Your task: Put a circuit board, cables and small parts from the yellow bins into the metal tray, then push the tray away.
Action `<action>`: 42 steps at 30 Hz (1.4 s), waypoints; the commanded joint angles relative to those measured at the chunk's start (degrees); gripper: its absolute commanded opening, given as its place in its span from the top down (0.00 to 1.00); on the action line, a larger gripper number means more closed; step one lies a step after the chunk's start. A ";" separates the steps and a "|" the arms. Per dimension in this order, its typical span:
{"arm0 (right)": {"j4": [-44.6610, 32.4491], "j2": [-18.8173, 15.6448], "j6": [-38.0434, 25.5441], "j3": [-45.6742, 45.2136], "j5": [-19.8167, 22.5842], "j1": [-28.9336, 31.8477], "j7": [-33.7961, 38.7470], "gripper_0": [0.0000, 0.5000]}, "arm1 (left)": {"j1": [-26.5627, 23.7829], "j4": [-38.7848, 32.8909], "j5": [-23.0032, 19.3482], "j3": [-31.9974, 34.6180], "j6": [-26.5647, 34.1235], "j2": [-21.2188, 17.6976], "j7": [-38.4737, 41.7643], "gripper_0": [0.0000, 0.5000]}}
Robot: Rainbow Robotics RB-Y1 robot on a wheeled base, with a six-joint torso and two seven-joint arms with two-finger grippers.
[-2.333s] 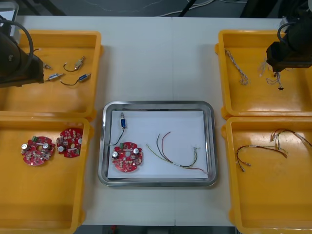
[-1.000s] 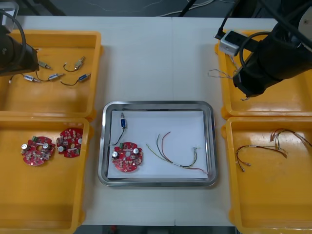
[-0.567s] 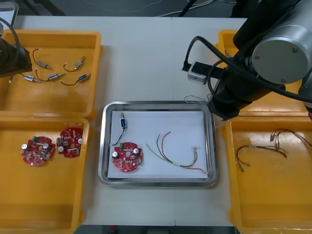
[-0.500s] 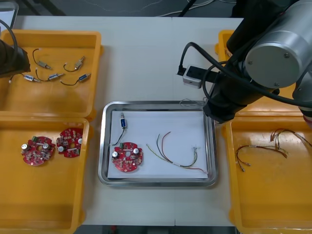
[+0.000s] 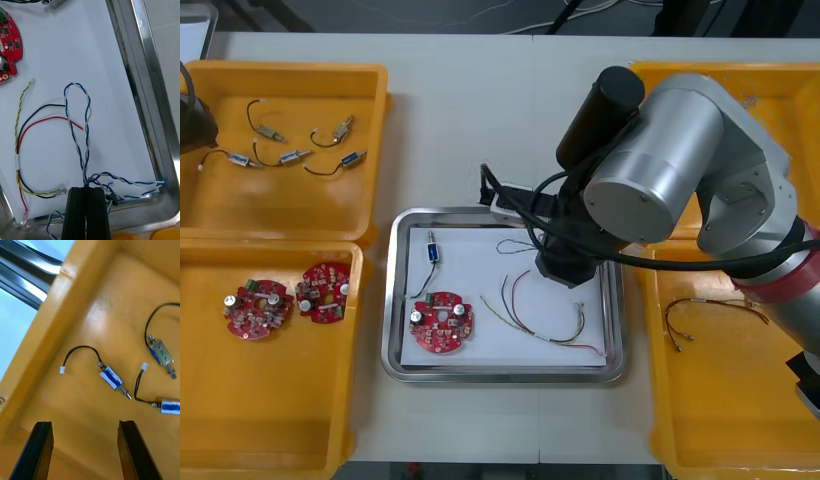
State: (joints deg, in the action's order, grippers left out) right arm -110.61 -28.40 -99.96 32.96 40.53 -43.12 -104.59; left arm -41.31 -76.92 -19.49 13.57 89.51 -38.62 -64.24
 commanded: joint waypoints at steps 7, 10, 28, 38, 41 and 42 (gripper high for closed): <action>5.94 1.60 5.57 4.04 -3.00 -2.23 1.32 1.00 | -8.61 7.93 5.61 6.91 -5.75 1.53 7.55 0.00; 7.17 1.86 6.97 5.62 -4.14 -2.50 0.97 1.00 | -10.02 9.16 8.86 7.44 -6.01 2.85 8.07 0.00; 13.14 2.12 13.48 10.10 -5.90 -2.58 -0.26 1.00 | -15.82 15.66 20.99 13.68 -6.71 10.67 11.94 0.00; 11.83 2.04 12.60 9.75 -8.62 -2.67 -0.26 0.00 | -17.49 21.20 23.45 14.38 -8.56 11.02 13.26 0.00; 10.16 2.04 10.93 8.87 -8.89 -2.67 0.00 0.00 | -18.02 22.69 23.80 14.38 -9.18 11.02 13.70 0.00; 9.80 2.04 10.49 8.70 -8.89 -2.58 0.00 0.00 | -18.11 22.96 23.89 14.38 -9.35 11.11 13.88 0.00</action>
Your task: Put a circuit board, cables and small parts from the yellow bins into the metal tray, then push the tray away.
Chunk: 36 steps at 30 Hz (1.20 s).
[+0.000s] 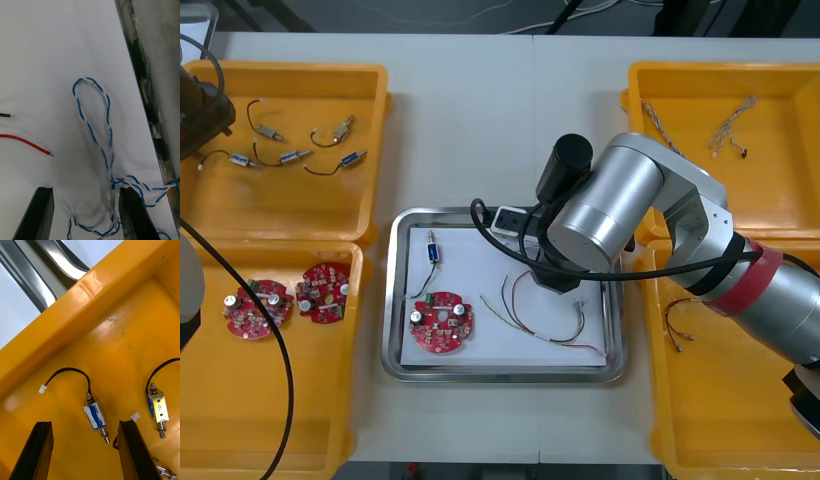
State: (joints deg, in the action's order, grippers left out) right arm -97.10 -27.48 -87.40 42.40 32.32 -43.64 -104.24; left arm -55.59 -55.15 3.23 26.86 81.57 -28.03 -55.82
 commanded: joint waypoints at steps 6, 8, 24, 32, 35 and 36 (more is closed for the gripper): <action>-7.58 1.46 -7.17 -3.64 0.37 -2.06 0.26 0.00 | -5.58 6.46 1.78 1.88 -5.72 0.44 6.25 0.00; -8.46 1.82 -9.01 -4.79 0.55 -2.06 0.53 0.00 | -6.37 8.13 2.30 2.76 -6.60 0.44 6.25 0.00; -16.63 1.11 -22.60 -20.78 10.66 -2.06 19.43 0.00 | -6.72 11.38 3.27 3.03 -7.13 0.44 7.04 0.00; -18.65 -1.70 -22.60 -26.93 11.54 -1.80 31.99 0.00 | -6.72 12.26 3.89 3.03 -8.09 0.44 8.01 0.00; -18.65 -2.58 -22.60 -29.75 11.89 -0.92 35.07 0.00 | -6.72 12.43 3.80 3.03 -8.44 0.44 8.19 0.00; -18.65 -3.02 -22.60 -30.98 11.98 -0.48 35.95 0.00 | -6.72 12.78 3.80 3.03 -8.88 0.44 8.19 0.00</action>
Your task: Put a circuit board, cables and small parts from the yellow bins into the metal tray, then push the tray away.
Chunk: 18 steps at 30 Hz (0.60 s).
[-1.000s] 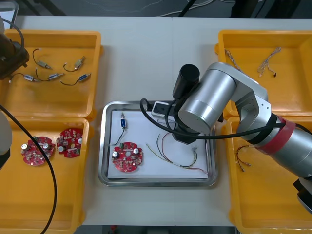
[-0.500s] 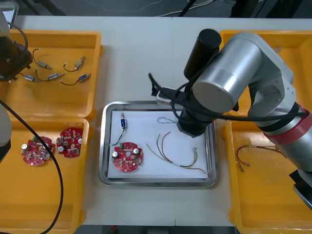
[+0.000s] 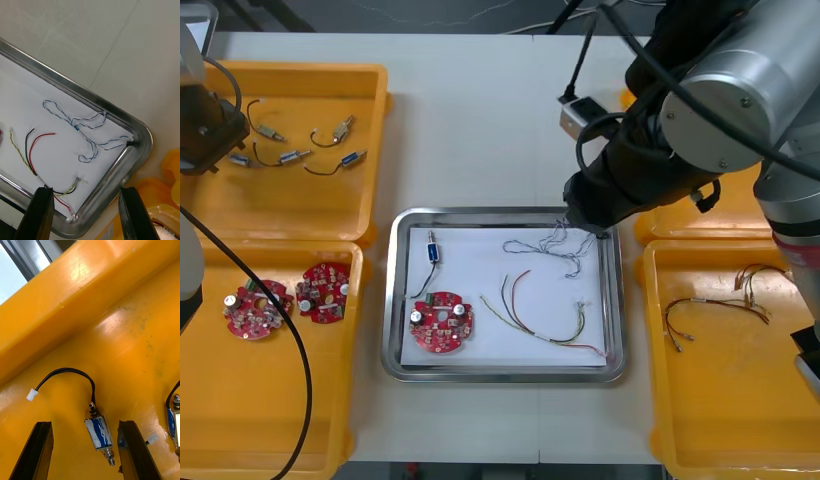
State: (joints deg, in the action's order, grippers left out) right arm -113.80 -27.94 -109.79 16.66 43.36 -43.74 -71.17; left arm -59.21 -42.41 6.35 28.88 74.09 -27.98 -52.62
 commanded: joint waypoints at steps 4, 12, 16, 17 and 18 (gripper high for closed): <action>-2.13 -4.32 -0.21 -8.31 1.55 0.76 5.69 0.00 | -3.10 1.98 0.41 1.00 -4.22 0.38 4.98 0.00; -3.62 -8.19 -0.21 -11.65 1.90 4.01 12.28 0.00 | -3.10 2.77 -0.11 0.74 -4.30 0.38 4.54 0.00; -3.62 -9.86 -0.21 -14.29 2.26 6.04 12.63 0.00 | -3.10 2.86 -0.11 0.65 -4.30 0.91 4.54 0.00; -3.62 -10.38 -0.21 -14.99 2.34 6.65 12.63 0.00 | -3.10 2.86 -0.11 0.65 -4.30 1.00 4.63 0.00; -3.62 -10.65 -0.21 -15.26 2.43 6.91 12.63 0.00 | -3.10 2.95 -0.11 0.65 -4.30 1.08 4.63 0.00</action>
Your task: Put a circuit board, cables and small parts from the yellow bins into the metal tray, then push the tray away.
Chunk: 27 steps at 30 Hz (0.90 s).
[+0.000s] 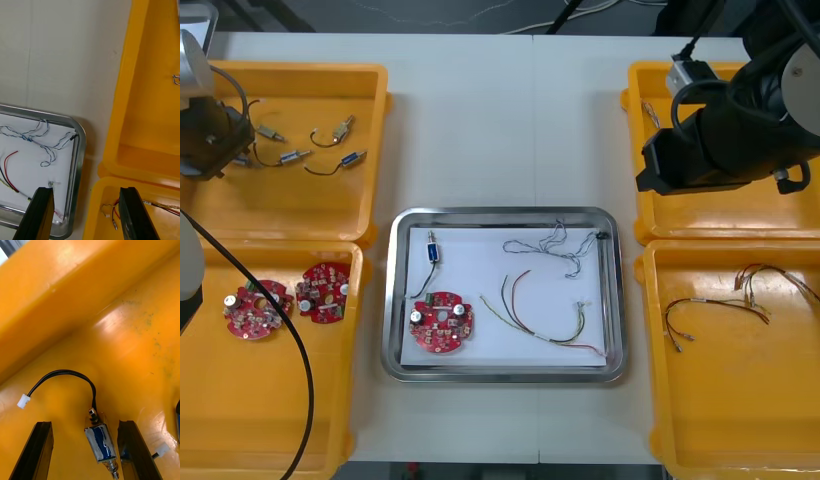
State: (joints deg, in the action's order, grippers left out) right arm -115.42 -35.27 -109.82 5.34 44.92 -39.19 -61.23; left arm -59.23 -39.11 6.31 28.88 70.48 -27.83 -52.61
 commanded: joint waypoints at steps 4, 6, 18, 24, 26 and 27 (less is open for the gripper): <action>-2.01 -5.16 -0.18 -6.30 1.22 4.92 2.69 0.00 | -3.08 -0.36 -0.16 0.65 -0.52 1.20 4.54 0.00; -2.01 -5.95 -0.18 -7.45 1.40 5.97 2.69 0.00 | -3.08 -0.45 0.02 0.56 -0.43 1.38 4.54 0.00; -2.01 -7.35 -0.18 -13.69 0.34 12.74 2.78 0.00 | -2.38 -0.09 -0.24 -0.23 -0.61 1.82 4.62 0.55; -2.01 -8.32 -0.18 -14.83 -0.36 15.55 2.87 0.00 | -2.38 -0.09 -0.24 -0.40 -0.52 1.82 4.80 1.00; -2.01 -8.41 -0.18 -15.18 -0.45 16.52 2.69 0.00 | -2.38 -0.09 -0.33 -0.49 -0.43 1.82 4.80 1.00; -2.01 -8.50 -0.18 -15.27 -0.45 16.69 2.69 0.00 | -2.38 -0.09 -0.33 -0.58 -0.43 1.82 4.80 1.00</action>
State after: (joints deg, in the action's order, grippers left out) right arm -115.64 -41.26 -109.82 -7.66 45.02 -24.19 -61.22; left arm -59.23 -38.81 6.27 28.88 70.48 -26.52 -52.61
